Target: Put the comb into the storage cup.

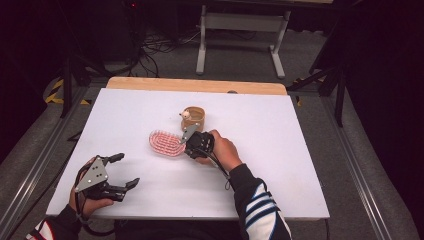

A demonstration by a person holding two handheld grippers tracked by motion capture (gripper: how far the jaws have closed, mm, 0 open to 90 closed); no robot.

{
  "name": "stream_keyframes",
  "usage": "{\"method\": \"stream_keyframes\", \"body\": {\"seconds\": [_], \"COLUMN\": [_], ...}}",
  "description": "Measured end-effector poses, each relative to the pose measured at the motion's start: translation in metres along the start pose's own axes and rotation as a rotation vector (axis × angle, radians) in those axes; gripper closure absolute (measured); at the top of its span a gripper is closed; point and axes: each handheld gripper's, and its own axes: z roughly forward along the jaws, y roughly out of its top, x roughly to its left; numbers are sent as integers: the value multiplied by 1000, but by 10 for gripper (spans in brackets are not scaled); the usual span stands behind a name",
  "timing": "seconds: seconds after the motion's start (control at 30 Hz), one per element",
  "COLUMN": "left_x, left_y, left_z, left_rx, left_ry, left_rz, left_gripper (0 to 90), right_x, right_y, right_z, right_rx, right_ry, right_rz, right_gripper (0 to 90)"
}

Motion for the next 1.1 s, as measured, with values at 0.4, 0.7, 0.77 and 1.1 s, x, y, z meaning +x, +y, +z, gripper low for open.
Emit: {"method": "stream_keyframes", "body": {"seconds": [0.4, 0.7, 0.77, 1.1], "left_x": [1, -1, 0, -5], "left_y": [1, 1, 1, 2], "left_z": [-1, -1, -1, 2], "left_rx": [-5, -1, -1, 9], "left_ry": [14, 13, 14, -6], "left_rz": [-14, -16, -22, -12], "left_gripper": [91, 96, 96, 97], "right_x": [10, 24, 30, 38], "right_y": [-9, -12, -12, -25], "right_z": [-25, -34, -43, -67], "right_rx": [-206, -271, -312, -399], "right_ry": [-140, -177, -197, -271], "right_rz": [48, 44, 44, 76], "right_gripper": [700, 700, 700, 700]}}
